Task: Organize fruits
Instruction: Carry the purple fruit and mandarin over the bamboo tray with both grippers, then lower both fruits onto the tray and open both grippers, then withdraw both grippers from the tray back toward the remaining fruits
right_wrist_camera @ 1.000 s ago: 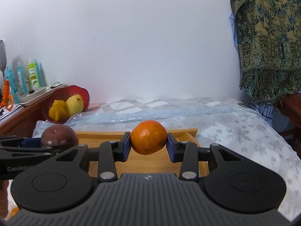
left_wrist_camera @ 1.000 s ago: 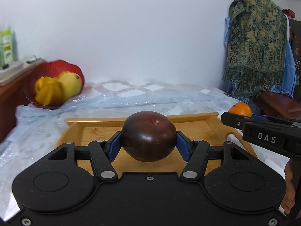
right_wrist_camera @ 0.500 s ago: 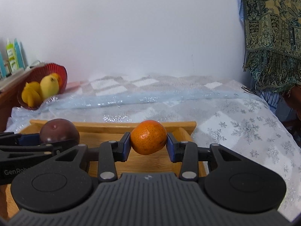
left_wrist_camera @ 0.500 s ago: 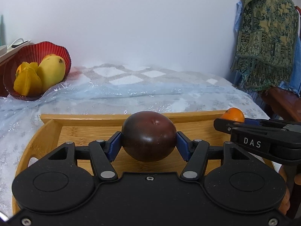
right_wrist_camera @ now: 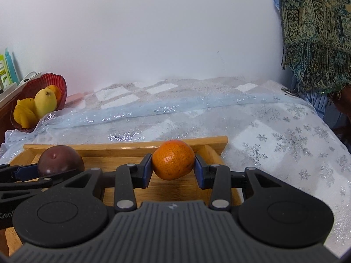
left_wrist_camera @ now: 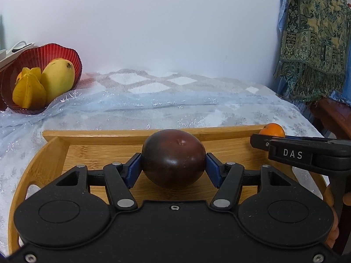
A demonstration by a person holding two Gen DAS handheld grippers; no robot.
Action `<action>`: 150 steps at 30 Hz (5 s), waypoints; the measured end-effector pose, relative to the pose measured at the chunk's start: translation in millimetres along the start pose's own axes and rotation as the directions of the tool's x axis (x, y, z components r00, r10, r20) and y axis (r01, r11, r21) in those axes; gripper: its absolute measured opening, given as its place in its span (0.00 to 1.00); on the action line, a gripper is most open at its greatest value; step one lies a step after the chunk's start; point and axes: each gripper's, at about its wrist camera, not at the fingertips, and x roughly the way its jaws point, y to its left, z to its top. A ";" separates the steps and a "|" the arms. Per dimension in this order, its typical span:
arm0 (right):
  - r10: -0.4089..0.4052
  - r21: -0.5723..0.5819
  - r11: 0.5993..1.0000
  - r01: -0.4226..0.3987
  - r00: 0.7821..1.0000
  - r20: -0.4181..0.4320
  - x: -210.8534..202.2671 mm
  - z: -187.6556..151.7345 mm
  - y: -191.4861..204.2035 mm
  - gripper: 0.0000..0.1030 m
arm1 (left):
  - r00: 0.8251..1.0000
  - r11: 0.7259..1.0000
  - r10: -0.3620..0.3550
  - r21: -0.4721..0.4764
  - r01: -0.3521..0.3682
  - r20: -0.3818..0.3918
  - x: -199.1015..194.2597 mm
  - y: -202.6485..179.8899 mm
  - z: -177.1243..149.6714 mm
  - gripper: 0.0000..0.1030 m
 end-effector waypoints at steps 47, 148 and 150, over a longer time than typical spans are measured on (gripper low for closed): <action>-0.004 -0.036 0.999 0.003 1.000 -0.019 12.5 -3.4 5.6 0.54 | 1.000 1.000 -0.005 -0.003 0.005 -0.021 6.6 1.6 0.7 0.60; -0.007 -0.200 0.978 0.061 0.966 0.258 -221.7 -196.3 29.6 0.94 | 0.996 0.999 -0.049 0.022 0.047 0.078 -219.5 -19.6 -172.5 1.00; -0.006 -0.213 0.975 0.059 0.971 0.240 -221.3 -200.0 31.7 0.90 | 0.997 0.998 -0.051 0.033 0.049 0.059 -221.0 -21.7 -172.8 0.97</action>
